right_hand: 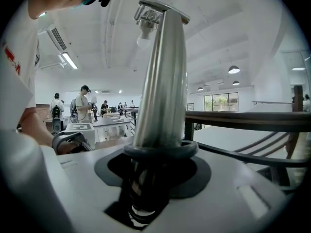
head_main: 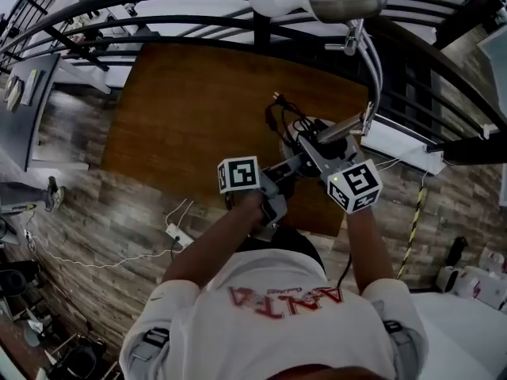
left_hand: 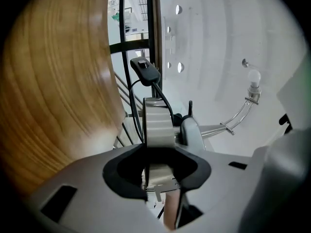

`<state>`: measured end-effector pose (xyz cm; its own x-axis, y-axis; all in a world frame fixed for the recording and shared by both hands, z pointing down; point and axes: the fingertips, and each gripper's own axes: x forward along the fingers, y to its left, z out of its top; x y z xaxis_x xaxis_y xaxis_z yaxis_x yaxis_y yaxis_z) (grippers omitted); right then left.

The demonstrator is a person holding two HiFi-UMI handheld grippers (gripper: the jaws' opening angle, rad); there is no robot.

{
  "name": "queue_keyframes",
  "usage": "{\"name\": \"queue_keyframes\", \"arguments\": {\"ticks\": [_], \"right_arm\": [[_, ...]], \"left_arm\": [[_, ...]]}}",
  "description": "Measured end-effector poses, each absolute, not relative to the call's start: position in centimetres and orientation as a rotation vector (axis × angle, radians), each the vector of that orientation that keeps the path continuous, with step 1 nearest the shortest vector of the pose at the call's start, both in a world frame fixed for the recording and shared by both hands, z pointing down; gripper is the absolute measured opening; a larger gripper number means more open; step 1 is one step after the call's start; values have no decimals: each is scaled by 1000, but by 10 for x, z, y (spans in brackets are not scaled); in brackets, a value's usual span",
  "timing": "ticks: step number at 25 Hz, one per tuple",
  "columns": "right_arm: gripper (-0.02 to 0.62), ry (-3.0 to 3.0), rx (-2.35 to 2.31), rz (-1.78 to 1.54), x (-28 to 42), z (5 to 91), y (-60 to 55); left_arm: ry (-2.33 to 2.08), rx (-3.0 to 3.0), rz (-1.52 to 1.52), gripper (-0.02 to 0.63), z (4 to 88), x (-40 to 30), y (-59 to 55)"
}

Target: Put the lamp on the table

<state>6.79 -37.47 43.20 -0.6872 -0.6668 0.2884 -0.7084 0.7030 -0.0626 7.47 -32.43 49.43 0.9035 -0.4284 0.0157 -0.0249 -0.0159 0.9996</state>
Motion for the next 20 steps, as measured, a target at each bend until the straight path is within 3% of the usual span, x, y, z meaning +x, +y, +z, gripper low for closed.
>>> {"name": "queue_keyframes", "arguments": {"ticks": [10, 20], "right_arm": [[192, -2669, 965, 228, 127, 494, -456], [192, -2670, 918, 300, 151, 544, -505]], "left_arm": [[-372, 1501, -414, 137, 551, 144, -404], [-392, 1465, -397, 137, 598, 168, -451]]}}
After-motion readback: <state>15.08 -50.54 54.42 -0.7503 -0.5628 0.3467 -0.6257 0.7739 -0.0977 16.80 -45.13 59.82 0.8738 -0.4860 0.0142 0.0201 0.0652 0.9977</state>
